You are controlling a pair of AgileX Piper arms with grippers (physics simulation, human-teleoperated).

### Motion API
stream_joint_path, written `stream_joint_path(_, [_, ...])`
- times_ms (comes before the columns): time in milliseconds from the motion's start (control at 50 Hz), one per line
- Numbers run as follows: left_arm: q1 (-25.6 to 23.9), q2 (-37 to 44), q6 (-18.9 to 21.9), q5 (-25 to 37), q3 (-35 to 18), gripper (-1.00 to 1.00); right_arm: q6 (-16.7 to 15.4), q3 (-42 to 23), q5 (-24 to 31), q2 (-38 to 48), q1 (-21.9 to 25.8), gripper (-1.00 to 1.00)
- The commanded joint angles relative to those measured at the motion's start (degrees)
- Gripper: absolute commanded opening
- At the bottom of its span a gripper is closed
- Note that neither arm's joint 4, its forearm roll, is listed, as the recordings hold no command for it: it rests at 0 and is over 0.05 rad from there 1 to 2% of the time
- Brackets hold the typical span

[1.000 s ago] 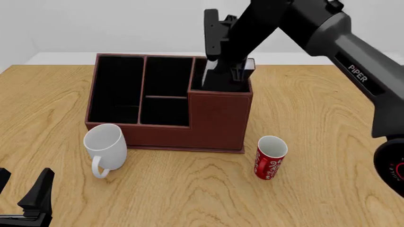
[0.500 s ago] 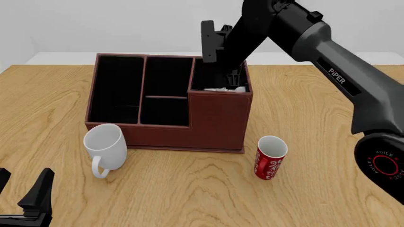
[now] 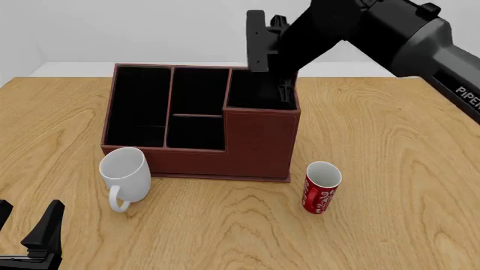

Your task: Pick up the book and place it in the right compartment of the caddy.

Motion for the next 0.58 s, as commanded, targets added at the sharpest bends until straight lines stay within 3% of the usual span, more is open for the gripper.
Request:
stream_joint_path(20, [0.0, 0.0, 0.0, 0.0, 0.0, 1.0, 0.47, 18.97, -9.64, -15.52, 4.09, 1.0])
stream_joint_path(100, [0.0, 0.0, 0.0, 0.0, 0.0, 1.0, 0.21, 24.6, -12.85, -19.55, 4.72, 1.0])
stream_joint_path(240, [0.0, 0.0, 0.0, 0.0, 0.0, 1.0, -1.51, 36.75, -23.62, -27.54, 4.76, 1.0])
stream_joint_path(280, [0.0, 0.0, 0.0, 0.0, 0.0, 1.0, -3.51, 41.59, -27.6, -29.82, 4.31, 1.0])
stream_joint_path(300, [0.0, 0.0, 0.0, 0.0, 0.0, 1.0, -1.7, 41.8, -27.99, -30.79, 5.26, 1.0])
stream_joint_path(340, [0.0, 0.0, 0.0, 0.0, 0.0, 1.0, -3.08, 45.7, -31.99, -33.12, 5.56, 1.0])
stream_joint_path(580, [0.0, 0.0, 0.0, 0.0, 0.0, 1.0, -3.55, 59.16, -50.62, -41.17, 6.0, 1.0])
